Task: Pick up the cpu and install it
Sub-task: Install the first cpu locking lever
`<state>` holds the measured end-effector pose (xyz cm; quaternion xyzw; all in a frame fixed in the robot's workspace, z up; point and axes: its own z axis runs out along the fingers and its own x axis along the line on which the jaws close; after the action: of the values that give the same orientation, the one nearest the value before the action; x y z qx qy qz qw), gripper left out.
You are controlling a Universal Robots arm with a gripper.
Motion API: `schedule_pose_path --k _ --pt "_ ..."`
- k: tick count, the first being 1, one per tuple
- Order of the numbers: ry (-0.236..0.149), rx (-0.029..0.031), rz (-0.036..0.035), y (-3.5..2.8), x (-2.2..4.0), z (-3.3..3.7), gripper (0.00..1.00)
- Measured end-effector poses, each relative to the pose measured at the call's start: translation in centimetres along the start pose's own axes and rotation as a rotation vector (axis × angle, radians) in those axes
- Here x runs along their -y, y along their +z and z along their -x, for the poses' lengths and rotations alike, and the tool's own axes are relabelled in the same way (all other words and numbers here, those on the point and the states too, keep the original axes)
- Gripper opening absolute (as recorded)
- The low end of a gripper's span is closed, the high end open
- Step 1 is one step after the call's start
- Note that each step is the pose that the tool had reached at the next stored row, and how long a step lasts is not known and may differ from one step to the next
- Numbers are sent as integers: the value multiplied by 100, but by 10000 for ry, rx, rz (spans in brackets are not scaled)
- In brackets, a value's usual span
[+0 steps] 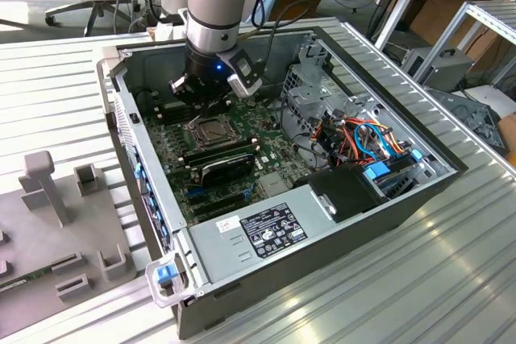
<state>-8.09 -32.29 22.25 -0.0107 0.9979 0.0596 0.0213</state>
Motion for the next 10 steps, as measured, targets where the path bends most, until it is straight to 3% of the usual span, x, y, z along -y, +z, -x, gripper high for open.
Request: schedule_pose_path --k 4,7,10 --pt "-4 34 1 -183 -23 8 11" --pt "-8 68 0 -205 -25 -4 11" --pt "-10 96 1 -202 -27 -79 11"
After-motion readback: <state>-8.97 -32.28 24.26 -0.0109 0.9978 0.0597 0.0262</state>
